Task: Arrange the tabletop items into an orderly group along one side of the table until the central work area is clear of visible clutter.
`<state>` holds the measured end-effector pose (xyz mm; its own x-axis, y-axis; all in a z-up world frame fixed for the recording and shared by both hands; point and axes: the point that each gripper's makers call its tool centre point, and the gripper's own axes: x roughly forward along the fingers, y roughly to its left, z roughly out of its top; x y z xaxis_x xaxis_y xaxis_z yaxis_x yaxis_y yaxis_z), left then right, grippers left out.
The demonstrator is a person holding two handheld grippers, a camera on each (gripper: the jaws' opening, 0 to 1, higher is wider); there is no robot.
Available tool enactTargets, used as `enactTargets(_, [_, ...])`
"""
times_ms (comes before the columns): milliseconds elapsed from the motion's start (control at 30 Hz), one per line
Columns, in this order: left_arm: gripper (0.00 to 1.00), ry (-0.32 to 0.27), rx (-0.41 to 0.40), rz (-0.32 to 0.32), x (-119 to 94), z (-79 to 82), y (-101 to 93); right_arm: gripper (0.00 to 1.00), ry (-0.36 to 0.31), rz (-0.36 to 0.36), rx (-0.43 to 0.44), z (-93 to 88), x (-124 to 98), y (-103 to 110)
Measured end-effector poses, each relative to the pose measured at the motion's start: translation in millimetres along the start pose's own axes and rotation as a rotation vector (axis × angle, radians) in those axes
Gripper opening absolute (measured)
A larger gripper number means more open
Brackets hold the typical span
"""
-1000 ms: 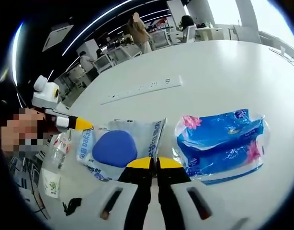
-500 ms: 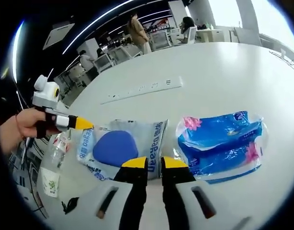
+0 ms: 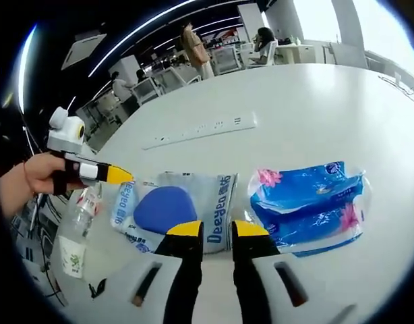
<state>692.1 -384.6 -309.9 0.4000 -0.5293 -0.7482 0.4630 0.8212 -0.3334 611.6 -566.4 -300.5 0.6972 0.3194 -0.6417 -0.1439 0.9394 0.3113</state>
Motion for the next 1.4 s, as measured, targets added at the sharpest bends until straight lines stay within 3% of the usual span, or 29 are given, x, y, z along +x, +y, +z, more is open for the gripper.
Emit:
enactTargets(233, [0.37, -0.027, 0.022, 0.008, -8.3, 7.2, -2.5, 0.17, -0.032, -0.005, -0.016, 9.9, -8.2, 0.3])
enactTargets(600, [0.45, -0.064, 0.039, 0.04, -29.2, 16.0, 0.6, 0.3, -0.05, -0.012, -0.034, 22.8, -16.9, -3.5])
enactTargets(1000, [0.59, -0.099, 0.066, 0.069, -57.1, 20.9, 1.1, 0.45, -0.063, 0.005, -0.059, 34.9, -30.2, 7.5])
enactTargets(1400, [0.83, -0.121, 0.093, 0.072, -85.4, 19.7, -7.7, 0.52, -0.064, 0.036, -0.094, 41.1, -45.8, 23.3])
